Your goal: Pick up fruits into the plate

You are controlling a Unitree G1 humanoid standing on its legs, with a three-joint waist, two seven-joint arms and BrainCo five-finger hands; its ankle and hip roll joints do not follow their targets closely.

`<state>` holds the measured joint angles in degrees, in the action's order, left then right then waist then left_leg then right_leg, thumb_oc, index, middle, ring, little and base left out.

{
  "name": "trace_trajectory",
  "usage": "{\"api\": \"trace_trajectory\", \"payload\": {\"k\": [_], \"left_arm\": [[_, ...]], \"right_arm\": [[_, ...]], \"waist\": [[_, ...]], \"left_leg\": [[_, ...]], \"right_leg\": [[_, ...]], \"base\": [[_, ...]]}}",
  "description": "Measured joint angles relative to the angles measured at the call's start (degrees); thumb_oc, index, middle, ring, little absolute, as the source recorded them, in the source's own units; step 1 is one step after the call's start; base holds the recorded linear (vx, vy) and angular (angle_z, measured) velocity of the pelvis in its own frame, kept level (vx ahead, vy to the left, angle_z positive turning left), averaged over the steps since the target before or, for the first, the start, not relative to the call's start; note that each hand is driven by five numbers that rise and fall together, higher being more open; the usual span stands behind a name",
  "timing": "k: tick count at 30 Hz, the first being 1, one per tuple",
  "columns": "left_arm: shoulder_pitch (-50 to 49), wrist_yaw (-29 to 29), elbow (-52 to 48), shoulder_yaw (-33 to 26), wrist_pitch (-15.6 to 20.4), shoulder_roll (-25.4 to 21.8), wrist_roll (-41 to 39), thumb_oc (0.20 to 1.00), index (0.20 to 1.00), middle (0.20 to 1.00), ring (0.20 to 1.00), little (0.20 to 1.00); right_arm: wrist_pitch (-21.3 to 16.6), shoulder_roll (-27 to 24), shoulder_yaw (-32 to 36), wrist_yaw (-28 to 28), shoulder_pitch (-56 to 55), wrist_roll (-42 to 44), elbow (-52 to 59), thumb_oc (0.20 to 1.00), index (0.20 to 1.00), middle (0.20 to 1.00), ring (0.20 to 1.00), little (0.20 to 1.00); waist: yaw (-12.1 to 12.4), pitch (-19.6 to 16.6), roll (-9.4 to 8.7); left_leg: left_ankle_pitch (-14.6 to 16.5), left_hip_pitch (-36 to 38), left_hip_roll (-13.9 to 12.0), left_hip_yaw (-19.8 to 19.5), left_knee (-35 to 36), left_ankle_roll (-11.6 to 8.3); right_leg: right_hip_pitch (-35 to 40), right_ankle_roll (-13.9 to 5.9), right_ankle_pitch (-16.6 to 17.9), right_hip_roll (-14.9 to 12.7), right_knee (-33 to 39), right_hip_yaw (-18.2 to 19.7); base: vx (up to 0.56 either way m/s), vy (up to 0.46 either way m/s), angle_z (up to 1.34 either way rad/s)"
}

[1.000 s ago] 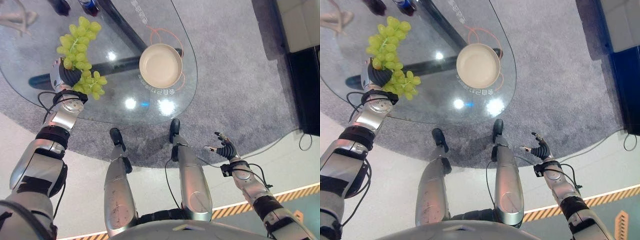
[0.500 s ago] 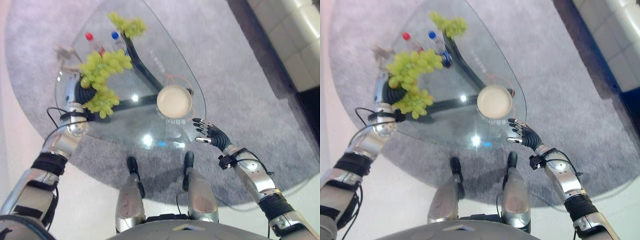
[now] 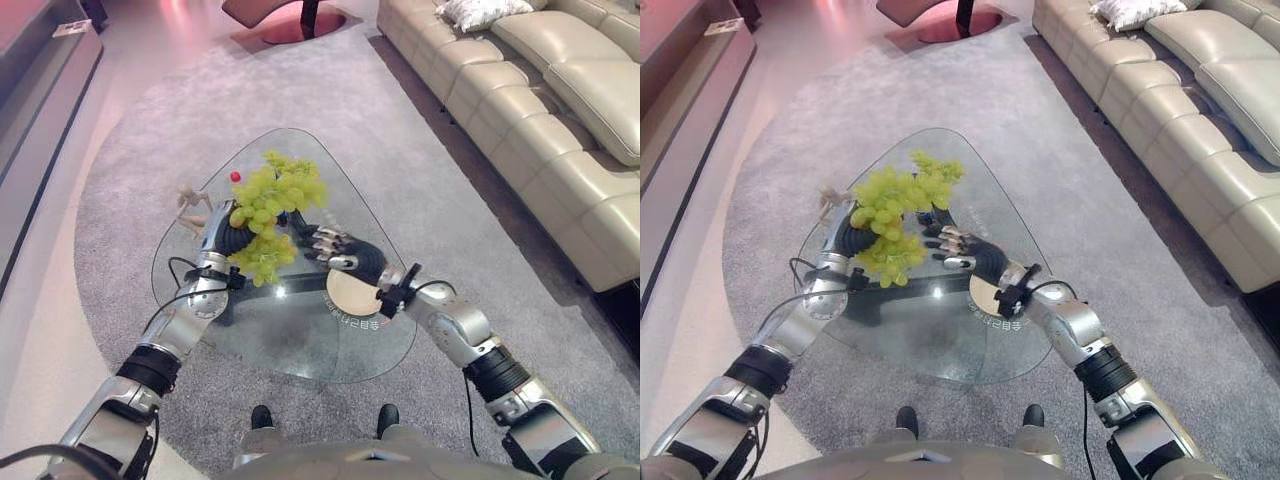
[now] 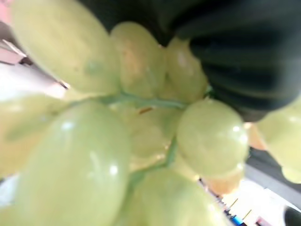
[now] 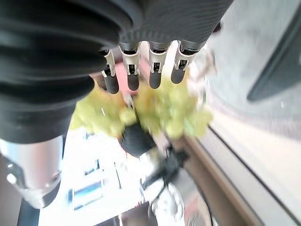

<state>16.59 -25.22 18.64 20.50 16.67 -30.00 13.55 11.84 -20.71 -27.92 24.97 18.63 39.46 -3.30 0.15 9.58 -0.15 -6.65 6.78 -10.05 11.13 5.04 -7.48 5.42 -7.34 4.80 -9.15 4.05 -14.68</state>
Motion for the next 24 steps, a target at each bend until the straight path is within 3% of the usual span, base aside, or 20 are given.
{"api": "trace_trajectory", "payload": {"k": [7,16,24], "left_arm": [[-3.2,2.7,-2.0,0.0,0.0,0.3,-1.3,0.200,0.200,0.200,0.200,0.200],[-3.4,4.6,-4.0,2.3,-0.3,0.9,-2.4,0.200,0.200,0.200,0.200,0.200],[-4.0,1.9,-4.0,3.4,-2.9,2.1,-2.2,0.200,0.200,0.200,0.200,0.200]], "right_arm": [[0.8,0.0,-1.9,-3.7,0.1,3.4,3.4,1.000,1.000,1.000,1.000,1.000],[0.7,-0.4,-1.9,-8.9,0.2,3.5,4.7,1.000,1.000,1.000,1.000,1.000],[-3.5,-0.8,-1.5,-18.8,0.3,-8.8,6.2,1.000,1.000,1.000,1.000,1.000]], "waist": [[0.0,-3.3,-0.56],[-0.2,-3.6,-0.60],[-0.6,-3.7,-0.60]], "left_leg": [[0.0,0.2,0.0,0.3,0.0,0.01],[0.2,0.9,-0.1,1.1,0.0,-0.03],[0.3,0.9,0.0,2.0,0.0,0.06]], "right_leg": [[0.2,-0.04,0.1,0.0,0.4,0.2],[0.8,-0.08,0.3,0.0,0.9,0.6],[0.1,-0.12,0.5,0.0,1.0,1.7]], "base": [[0.00,0.000,0.00],[0.01,-0.006,-0.02],[0.00,0.013,-0.07]]}}
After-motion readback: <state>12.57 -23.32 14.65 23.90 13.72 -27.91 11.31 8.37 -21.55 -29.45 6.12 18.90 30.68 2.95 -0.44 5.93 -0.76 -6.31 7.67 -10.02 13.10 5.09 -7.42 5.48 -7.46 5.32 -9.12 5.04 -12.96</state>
